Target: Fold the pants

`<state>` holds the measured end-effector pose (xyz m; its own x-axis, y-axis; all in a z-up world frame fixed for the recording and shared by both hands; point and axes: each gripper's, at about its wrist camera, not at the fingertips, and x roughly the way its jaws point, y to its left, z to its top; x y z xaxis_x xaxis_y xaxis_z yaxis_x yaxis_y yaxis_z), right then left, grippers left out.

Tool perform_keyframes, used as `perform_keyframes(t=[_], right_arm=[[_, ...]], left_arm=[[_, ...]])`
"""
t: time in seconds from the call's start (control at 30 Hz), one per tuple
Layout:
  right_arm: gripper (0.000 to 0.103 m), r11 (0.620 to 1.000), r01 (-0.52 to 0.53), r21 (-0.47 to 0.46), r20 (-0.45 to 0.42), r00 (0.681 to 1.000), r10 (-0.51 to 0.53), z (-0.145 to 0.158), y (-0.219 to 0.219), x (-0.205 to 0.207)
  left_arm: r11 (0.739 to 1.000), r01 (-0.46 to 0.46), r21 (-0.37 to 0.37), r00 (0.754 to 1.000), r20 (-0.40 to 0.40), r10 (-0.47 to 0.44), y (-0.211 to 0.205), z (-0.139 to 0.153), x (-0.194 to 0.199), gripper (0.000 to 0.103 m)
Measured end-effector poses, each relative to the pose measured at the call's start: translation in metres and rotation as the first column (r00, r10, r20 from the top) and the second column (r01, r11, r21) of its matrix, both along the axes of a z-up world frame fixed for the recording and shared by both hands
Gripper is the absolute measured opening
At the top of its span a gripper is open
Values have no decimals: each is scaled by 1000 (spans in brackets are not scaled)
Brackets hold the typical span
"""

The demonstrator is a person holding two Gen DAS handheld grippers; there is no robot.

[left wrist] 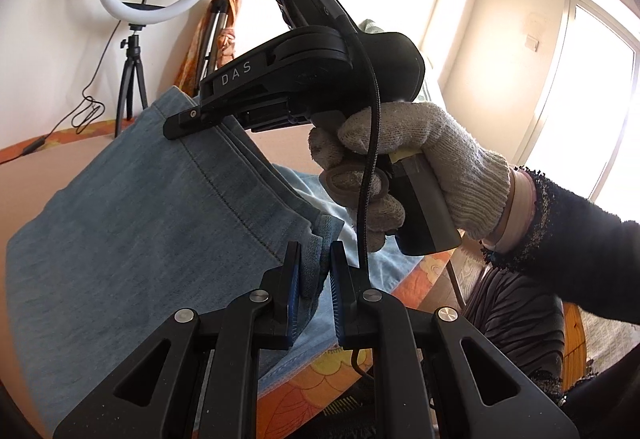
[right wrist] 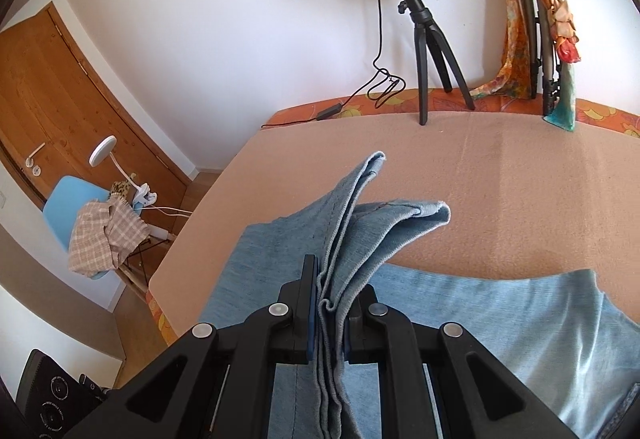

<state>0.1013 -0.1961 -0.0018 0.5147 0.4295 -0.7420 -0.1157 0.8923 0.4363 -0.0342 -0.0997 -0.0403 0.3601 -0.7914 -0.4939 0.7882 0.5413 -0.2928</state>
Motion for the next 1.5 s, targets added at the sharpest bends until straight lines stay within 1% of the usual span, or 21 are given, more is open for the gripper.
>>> perform_keyframes(t=[0.2, 0.33, 0.43, 0.53, 0.67, 0.73, 1.0, 1.23, 1.4, 1.5], right_arm=[[7, 999, 49, -22, 15, 999, -49, 11, -32, -21], [7, 996, 83, -34, 25, 996, -82, 19, -55, -33], [7, 993, 109, -39, 21, 994, -109, 19, -72, -41], [7, 990, 130, -48, 18, 991, -129, 19, -87, -48], [7, 986, 157, -58, 22, 987, -156, 24, -108, -57], [7, 983, 172, -63, 24, 985, -171, 27, -118, -62], [7, 970, 221, -104, 30, 975, -219, 39, -161, -84], [7, 959, 251, -129, 9, 968, -252, 32, -189, -100], [7, 950, 278, -143, -4, 960, -281, 27, -209, -111], [7, 944, 290, -154, -10, 955, -295, 25, -220, -118]], left_arm=[[998, 54, -37, 998, -11, -54, -21, 4, 2, 12], [994, 92, -52, 996, -6, -93, -40, 9, 2, 12], [991, 121, -50, 993, -6, -121, -57, 8, -2, 12], [988, 144, -55, 989, -18, -145, -73, 5, -5, 12], [982, 165, -93, 984, -49, -170, -93, 4, -5, 12], [979, 178, -100, 982, -49, -184, -105, 6, -5, 12], [966, 237, -104, 969, -43, -243, -149, 10, -11, 12], [957, 282, -70, 958, -40, -285, -178, 7, -17, 12], [950, 305, -65, 950, -47, -309, -200, 5, -8, 12], [945, 321, -56, 945, -45, -324, -210, 4, -14, 12]])
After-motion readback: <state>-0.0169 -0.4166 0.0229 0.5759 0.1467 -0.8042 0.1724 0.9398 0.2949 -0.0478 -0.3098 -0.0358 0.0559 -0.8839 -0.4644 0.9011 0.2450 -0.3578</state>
